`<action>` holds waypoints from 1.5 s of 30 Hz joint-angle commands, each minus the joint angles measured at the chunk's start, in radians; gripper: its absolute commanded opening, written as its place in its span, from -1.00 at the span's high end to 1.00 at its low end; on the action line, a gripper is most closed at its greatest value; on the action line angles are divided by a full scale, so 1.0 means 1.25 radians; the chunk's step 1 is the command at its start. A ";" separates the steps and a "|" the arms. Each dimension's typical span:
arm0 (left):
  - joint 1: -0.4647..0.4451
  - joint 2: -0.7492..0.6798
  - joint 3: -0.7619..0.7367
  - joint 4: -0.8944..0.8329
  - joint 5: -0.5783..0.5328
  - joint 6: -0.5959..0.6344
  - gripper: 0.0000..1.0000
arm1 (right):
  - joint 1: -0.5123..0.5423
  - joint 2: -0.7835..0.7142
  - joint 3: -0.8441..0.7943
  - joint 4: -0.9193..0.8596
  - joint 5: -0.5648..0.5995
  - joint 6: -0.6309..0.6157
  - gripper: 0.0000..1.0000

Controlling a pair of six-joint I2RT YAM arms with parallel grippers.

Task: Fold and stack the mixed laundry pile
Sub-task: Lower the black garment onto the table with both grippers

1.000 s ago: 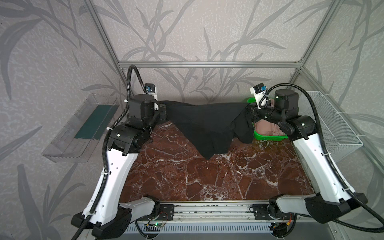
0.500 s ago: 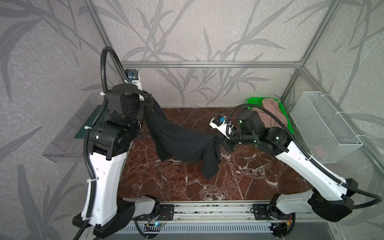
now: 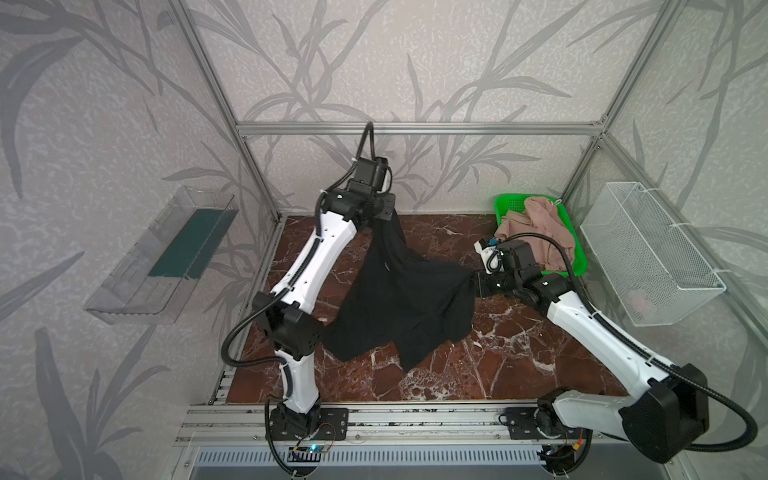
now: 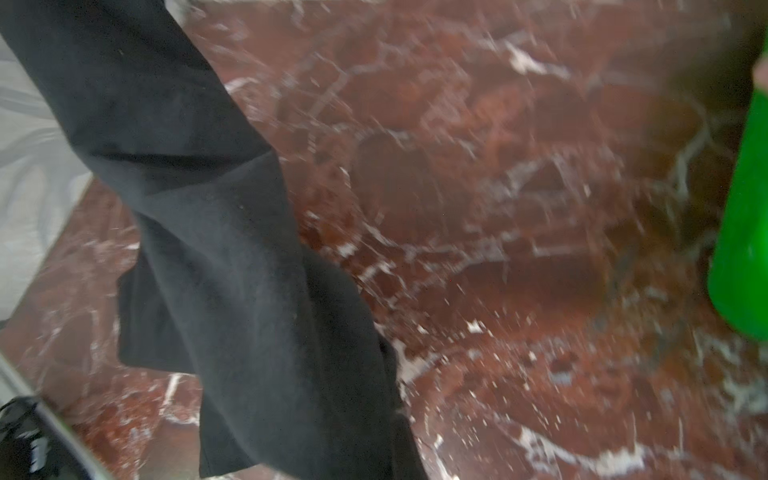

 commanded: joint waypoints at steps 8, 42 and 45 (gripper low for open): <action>-0.014 -0.031 -0.023 0.050 -0.015 -0.084 -0.73 | -0.019 0.012 0.020 -0.127 0.114 -0.024 -0.05; -0.006 -0.304 -1.086 0.415 0.156 -0.442 0.02 | 0.142 0.465 0.172 -0.039 0.043 -0.126 0.15; -0.005 -0.280 -1.074 0.407 0.142 -0.445 0.33 | 0.142 0.448 0.184 -0.058 0.036 -0.133 0.50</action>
